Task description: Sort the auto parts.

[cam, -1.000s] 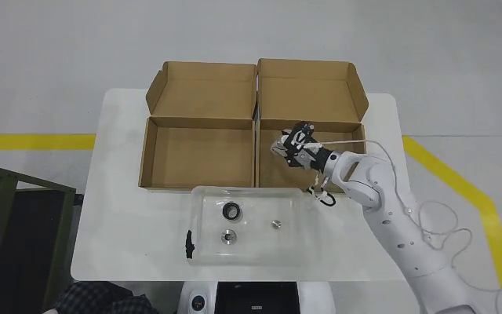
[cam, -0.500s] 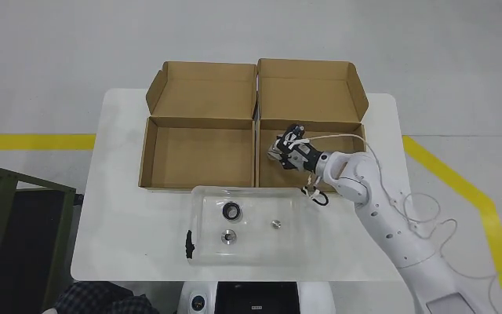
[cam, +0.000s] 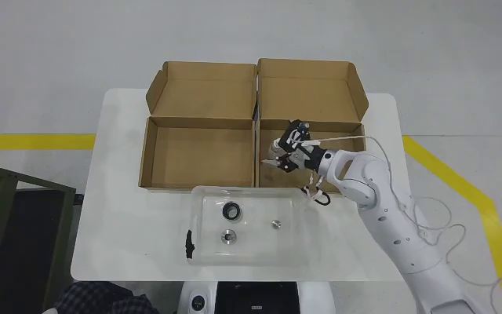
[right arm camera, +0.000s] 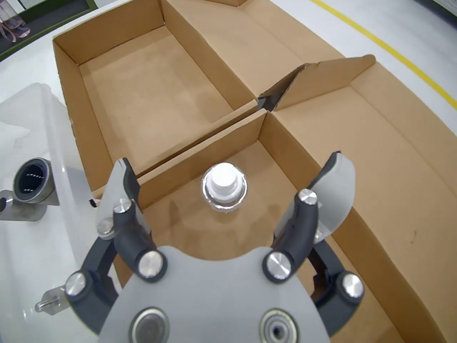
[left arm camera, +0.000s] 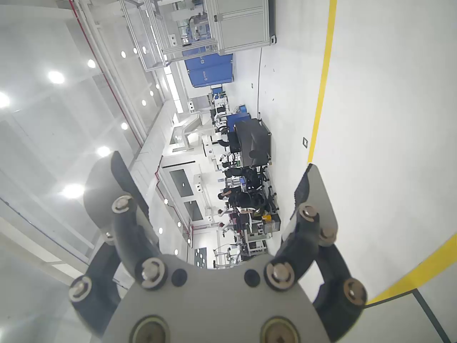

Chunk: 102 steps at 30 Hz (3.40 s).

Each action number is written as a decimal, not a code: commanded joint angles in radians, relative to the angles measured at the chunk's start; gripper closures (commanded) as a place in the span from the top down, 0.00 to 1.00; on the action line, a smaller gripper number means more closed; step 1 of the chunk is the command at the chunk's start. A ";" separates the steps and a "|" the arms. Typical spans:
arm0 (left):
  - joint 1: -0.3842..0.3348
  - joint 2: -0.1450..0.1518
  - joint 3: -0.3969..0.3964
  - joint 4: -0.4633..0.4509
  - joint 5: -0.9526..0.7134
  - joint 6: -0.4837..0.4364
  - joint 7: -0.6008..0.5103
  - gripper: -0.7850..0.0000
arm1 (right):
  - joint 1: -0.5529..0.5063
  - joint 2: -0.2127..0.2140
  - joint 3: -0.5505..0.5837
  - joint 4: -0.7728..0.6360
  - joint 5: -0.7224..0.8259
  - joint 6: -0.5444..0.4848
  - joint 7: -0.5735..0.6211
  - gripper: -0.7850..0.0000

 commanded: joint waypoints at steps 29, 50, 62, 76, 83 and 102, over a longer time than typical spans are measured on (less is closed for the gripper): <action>0.000 0.000 0.000 0.000 0.000 0.000 0.000 1.00 | -0.300 0.073 0.023 -0.490 -0.009 -0.260 0.381 1.00; 0.000 0.000 0.000 0.000 0.000 0.000 0.000 1.00 | -0.333 0.092 -0.067 -0.546 -0.207 -0.220 0.499 1.00; 0.000 0.000 0.000 0.000 0.000 0.000 0.000 1.00 | -0.283 0.086 -0.152 -0.497 -0.233 -0.204 0.590 1.00; 0.000 0.000 0.000 0.000 0.000 0.000 0.000 1.00 | -0.243 0.082 -0.193 -0.447 -0.230 -0.175 0.639 0.81; 0.000 0.000 0.000 0.000 0.000 0.000 0.000 1.00 | -0.231 0.080 -0.216 -0.424 -0.238 -0.167 0.652 0.49; 0.000 0.000 0.000 0.000 0.000 0.000 0.000 1.00 | -0.204 0.079 -0.258 -0.405 -0.254 -0.145 0.671 0.08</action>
